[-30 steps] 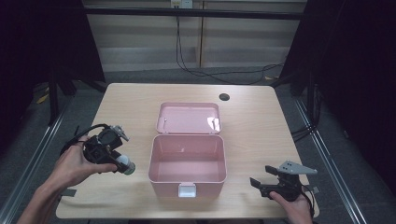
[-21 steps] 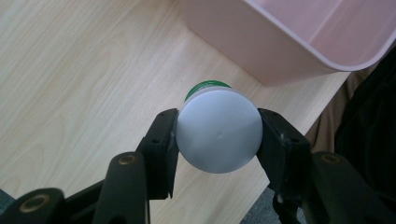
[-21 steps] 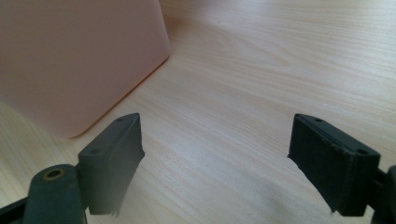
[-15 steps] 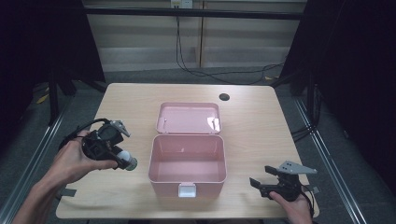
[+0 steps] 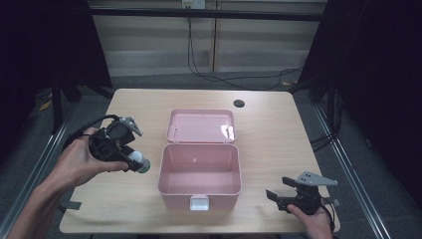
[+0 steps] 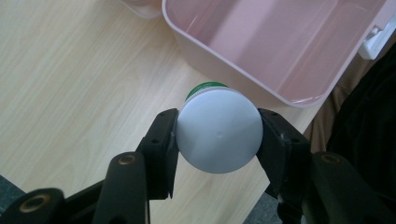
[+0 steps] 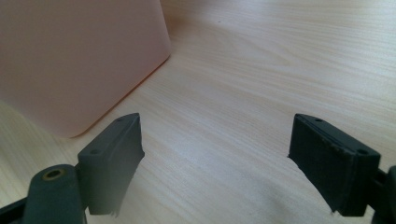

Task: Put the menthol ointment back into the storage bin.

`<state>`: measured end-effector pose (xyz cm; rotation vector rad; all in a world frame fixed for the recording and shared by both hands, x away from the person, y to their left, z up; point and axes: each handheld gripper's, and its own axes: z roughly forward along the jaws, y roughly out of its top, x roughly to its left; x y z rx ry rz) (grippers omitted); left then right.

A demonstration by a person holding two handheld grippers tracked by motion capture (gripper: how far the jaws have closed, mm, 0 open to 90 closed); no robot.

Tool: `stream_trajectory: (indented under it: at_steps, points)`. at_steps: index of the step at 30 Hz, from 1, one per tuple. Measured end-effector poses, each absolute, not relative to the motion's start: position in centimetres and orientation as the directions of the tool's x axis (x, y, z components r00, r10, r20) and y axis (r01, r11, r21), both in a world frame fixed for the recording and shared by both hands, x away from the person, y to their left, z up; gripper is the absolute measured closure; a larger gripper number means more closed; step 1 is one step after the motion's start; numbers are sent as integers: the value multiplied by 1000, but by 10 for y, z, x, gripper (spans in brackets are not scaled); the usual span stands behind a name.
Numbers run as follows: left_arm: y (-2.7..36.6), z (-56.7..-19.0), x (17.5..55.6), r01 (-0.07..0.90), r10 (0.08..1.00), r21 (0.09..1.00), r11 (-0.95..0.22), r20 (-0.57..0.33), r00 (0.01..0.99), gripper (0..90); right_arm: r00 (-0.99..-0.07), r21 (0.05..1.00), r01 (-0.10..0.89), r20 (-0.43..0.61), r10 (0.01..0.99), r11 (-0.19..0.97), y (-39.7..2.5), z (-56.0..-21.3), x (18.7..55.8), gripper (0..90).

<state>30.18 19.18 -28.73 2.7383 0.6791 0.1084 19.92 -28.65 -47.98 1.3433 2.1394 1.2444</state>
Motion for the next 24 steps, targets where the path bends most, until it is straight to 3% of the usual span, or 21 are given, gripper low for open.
stream_trajectory:
  at_steps: [24]
  points:
    - [134, -275, 312, 351, 377, 316, -882, 25, 926, 511, -508, 806, 566, 174, 844, 175, -286, -480, 199, 170]
